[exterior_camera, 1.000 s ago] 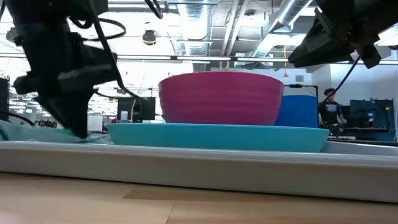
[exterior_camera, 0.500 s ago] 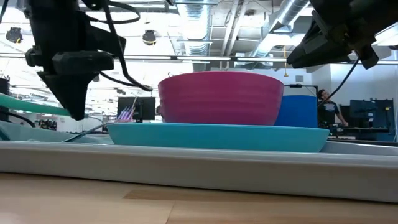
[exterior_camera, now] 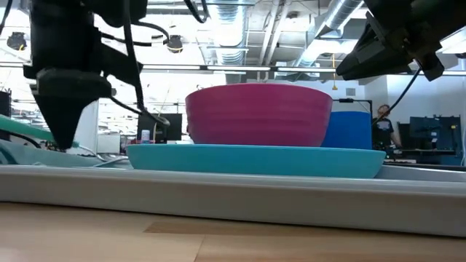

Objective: Set up tray
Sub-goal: Adjust the green spoon on the green napkin, then put the white and blue knife on top of the green napkin to the right of the blue and purple fork

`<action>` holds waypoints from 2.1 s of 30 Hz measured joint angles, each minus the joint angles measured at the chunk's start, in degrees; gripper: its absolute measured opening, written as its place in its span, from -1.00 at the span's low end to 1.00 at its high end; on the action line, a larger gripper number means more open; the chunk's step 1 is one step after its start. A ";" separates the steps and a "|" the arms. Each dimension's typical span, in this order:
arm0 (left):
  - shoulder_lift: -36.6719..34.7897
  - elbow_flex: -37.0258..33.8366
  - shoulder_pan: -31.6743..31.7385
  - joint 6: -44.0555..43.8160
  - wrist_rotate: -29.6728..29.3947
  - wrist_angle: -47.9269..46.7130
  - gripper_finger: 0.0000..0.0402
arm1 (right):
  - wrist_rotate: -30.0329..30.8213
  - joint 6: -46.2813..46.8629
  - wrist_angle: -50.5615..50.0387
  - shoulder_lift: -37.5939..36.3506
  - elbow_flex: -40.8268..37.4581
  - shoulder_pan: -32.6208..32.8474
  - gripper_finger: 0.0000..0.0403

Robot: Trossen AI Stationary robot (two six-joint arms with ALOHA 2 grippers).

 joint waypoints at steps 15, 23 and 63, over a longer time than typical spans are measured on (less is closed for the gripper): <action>7.24 10.74 -0.76 -5.31 -4.13 -17.18 -0.82 | -0.30 -1.42 1.09 0.00 0.00 -0.78 -0.65; 7.30 10.73 -1.60 -23.52 -7.76 -10.38 -0.81 | -1.22 -2.07 1.14 0.00 0.00 -0.76 -0.65; 7.23 23.25 -3.72 -12.71 -20.37 -21.55 -0.34 | -3.12 -4.40 3.15 0.00 0.00 -0.76 -0.65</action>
